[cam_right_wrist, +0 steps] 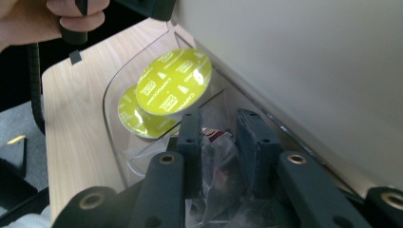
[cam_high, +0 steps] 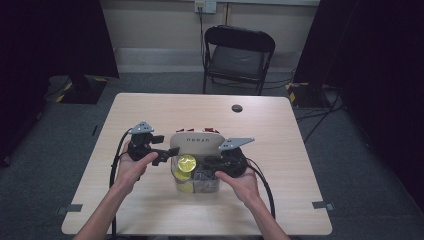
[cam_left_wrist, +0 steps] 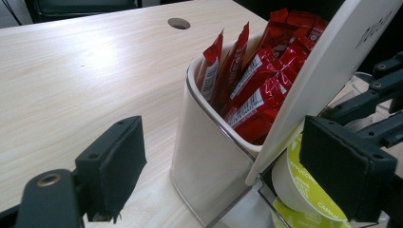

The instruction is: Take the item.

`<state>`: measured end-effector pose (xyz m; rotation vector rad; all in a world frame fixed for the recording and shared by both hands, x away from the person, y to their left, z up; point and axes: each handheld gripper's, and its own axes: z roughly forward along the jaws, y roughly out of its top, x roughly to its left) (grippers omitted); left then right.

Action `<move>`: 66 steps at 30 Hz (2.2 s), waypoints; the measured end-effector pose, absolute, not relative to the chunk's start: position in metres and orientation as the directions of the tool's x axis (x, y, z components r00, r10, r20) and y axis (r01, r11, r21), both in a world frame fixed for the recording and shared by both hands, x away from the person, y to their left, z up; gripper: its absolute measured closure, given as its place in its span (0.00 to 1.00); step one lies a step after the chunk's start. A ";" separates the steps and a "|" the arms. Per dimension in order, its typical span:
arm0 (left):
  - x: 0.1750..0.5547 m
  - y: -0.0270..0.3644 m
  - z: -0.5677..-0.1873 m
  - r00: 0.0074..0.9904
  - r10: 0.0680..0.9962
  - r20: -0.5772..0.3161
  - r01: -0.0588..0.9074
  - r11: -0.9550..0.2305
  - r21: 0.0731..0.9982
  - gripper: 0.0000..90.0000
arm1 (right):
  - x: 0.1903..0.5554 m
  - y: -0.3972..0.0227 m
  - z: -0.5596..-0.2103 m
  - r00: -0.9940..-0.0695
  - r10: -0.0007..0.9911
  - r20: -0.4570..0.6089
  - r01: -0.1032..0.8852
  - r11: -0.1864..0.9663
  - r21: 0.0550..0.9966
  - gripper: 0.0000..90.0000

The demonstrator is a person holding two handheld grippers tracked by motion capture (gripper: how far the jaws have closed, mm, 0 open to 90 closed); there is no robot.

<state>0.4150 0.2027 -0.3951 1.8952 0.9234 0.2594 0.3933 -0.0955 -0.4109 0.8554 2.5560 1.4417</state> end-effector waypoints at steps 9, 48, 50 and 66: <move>0.415 0.202 -0.396 0.686 0.697 -0.211 0.493 -0.232 0.838 0.17 | 0.391 -0.095 -0.413 -0.847 0.497 0.188 0.420 0.409 0.810 0.96; 0.415 0.201 -0.398 0.688 0.694 -0.211 0.498 -0.241 0.833 0.17 | 0.383 -0.112 -0.388 -0.849 0.473 0.236 0.407 0.302 0.862 1.00; 0.415 0.201 -0.398 0.687 0.695 -0.212 0.500 -0.240 0.832 0.17 | 0.382 -0.113 -0.387 -0.850 0.473 0.231 0.404 0.304 0.863 1.00; 0.416 0.200 -0.399 0.689 0.693 -0.210 0.500 -0.245 0.831 0.17 | 0.371 -0.131 -0.378 -0.849 0.482 0.217 0.389 0.292 0.874 1.00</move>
